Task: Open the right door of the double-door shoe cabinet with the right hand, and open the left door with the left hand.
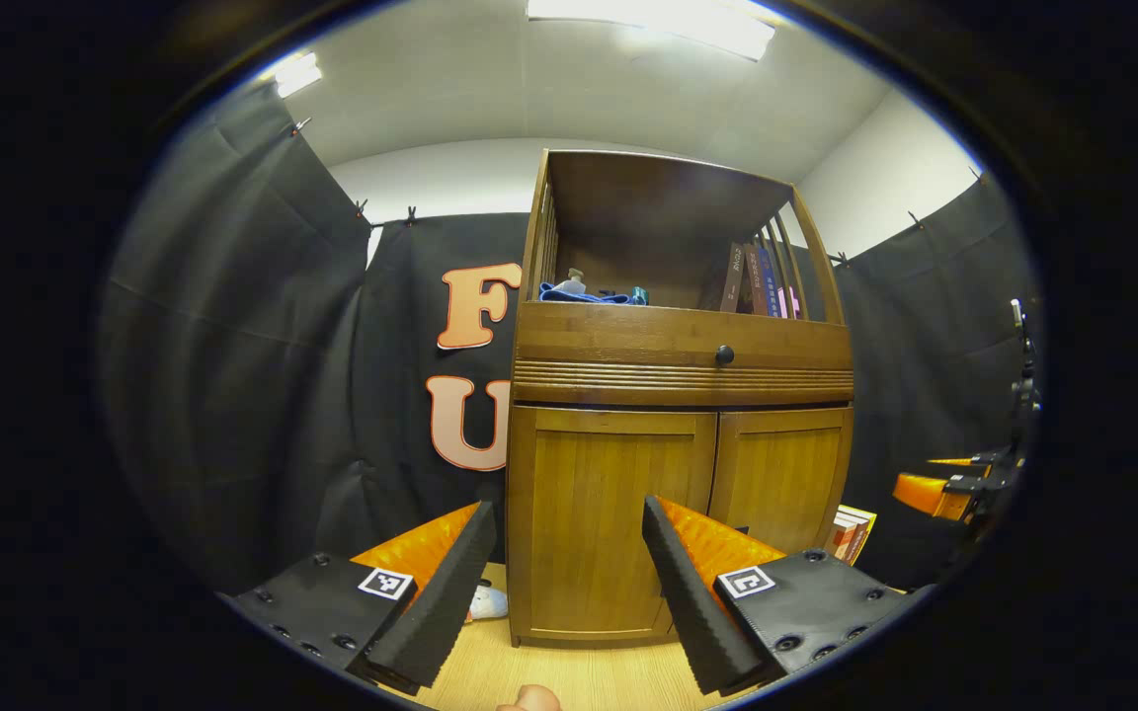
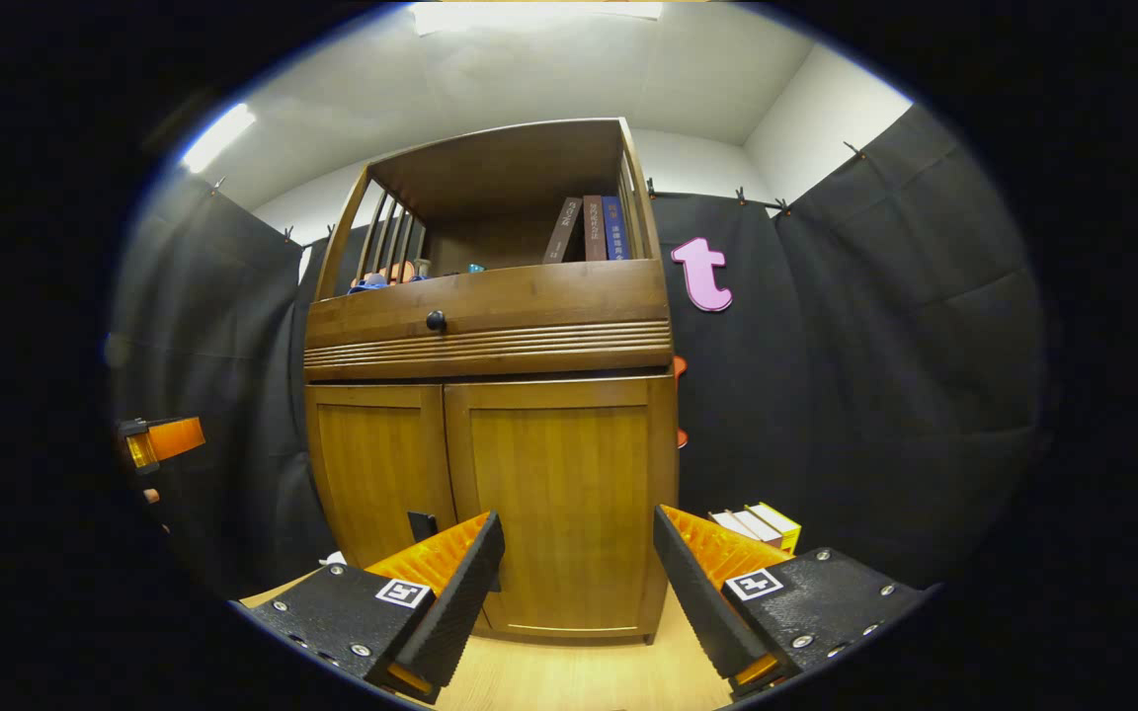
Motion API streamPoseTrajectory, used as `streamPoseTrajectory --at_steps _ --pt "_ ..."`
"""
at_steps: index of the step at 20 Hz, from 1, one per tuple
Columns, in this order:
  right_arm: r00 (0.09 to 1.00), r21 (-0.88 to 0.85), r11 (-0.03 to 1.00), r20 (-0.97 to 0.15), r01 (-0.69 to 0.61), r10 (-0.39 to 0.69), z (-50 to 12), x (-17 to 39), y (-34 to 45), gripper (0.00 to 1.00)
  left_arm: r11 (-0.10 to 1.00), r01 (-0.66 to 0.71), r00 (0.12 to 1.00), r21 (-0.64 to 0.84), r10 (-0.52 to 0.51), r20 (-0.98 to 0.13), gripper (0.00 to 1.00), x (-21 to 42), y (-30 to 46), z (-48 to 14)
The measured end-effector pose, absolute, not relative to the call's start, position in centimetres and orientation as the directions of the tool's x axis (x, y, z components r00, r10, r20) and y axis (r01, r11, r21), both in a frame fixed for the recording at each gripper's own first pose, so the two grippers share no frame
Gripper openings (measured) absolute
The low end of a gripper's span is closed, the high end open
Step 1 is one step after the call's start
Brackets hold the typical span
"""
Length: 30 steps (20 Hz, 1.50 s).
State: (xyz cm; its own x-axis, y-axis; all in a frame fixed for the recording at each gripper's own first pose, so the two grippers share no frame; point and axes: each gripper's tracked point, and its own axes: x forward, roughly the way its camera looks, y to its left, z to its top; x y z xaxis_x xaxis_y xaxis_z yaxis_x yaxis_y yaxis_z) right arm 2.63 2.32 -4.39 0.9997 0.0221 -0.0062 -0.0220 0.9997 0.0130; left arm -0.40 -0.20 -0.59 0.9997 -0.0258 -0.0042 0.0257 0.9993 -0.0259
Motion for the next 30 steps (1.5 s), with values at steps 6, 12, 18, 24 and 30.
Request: streamPoseTrajectory --at_steps 6,12,18,24,30 --pt "0.998 0.013 0.998 -0.028 -0.063 0.064 -8.9 6.3 6.0 0.99 1.000 0.011 1.000 -0.022 -0.011 -0.007 0.96 0.0 0.8 -1.0" --pt "0.993 0.014 0.996 -0.078 -0.083 0.084 -13.7 10.3 8.6 0.93 1.000 0.007 1.000 -0.015 -0.007 -0.007 0.94 0.3 1.6 -1.8" --pt "0.992 -0.008 0.994 -0.061 -0.109 0.109 -16.6 13.9 11.4 0.93 1.000 0.009 1.000 -0.015 -0.009 -0.004 0.96 0.6 2.2 -2.5" --pt "0.983 -0.015 0.991 -0.130 -0.130 0.127 -21.2 17.4 13.6 0.92 1.000 0.013 1.000 -0.014 -0.013 -0.003 0.96 1.0 2.7 -3.3" --pt "0.979 0.026 0.993 -0.165 -0.118 0.121 -23.5 20.4 14.4 0.75 1.000 0.003 1.000 -0.017 -0.003 -0.001 0.94 1.4 3.5 -4.3"
